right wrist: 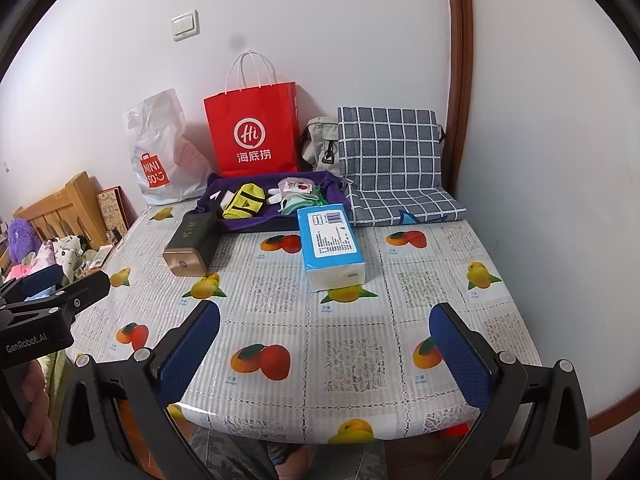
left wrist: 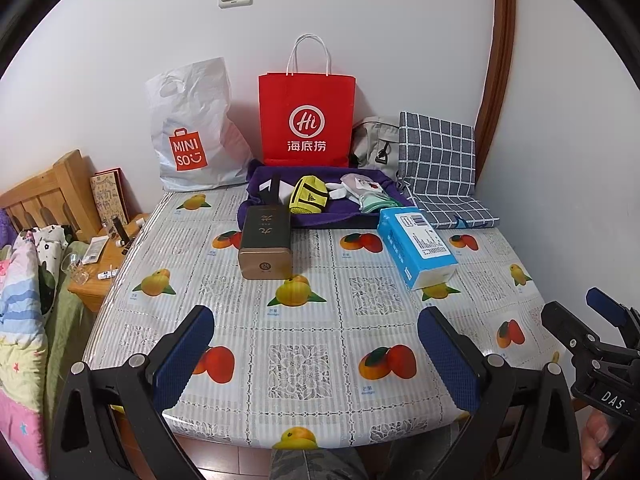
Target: Organize soft objects
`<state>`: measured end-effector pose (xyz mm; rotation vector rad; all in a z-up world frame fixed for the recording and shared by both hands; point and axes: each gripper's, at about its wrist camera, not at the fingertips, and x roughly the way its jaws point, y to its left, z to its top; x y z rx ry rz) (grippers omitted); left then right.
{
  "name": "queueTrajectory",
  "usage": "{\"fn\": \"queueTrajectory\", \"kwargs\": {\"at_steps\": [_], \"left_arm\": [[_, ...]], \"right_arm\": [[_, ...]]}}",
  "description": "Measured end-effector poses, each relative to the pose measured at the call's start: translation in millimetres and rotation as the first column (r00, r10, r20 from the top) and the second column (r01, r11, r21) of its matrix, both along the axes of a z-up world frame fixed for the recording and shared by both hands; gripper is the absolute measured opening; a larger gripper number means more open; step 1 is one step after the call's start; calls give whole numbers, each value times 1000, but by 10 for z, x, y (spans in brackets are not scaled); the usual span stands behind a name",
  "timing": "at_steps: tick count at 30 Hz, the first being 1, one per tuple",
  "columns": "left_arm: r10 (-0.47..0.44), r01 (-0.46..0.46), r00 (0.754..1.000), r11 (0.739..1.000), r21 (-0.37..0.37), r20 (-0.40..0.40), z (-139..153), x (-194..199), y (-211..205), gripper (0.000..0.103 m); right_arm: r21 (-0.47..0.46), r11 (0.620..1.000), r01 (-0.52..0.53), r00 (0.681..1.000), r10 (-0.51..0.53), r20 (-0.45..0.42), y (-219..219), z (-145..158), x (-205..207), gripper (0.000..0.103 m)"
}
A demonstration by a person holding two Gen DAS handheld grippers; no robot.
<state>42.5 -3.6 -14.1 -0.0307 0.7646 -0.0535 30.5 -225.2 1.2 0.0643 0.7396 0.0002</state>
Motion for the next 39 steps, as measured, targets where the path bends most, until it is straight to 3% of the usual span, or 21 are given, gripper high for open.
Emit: {"fn": "queueTrajectory", "kwargs": {"at_steps": [39], "left_arm": [[4, -4, 1000, 1000, -3, 4, 18, -2, -5, 103]], "right_arm": [[2, 1000, 1, 1000, -1, 8, -22, 34, -11, 103]]}}
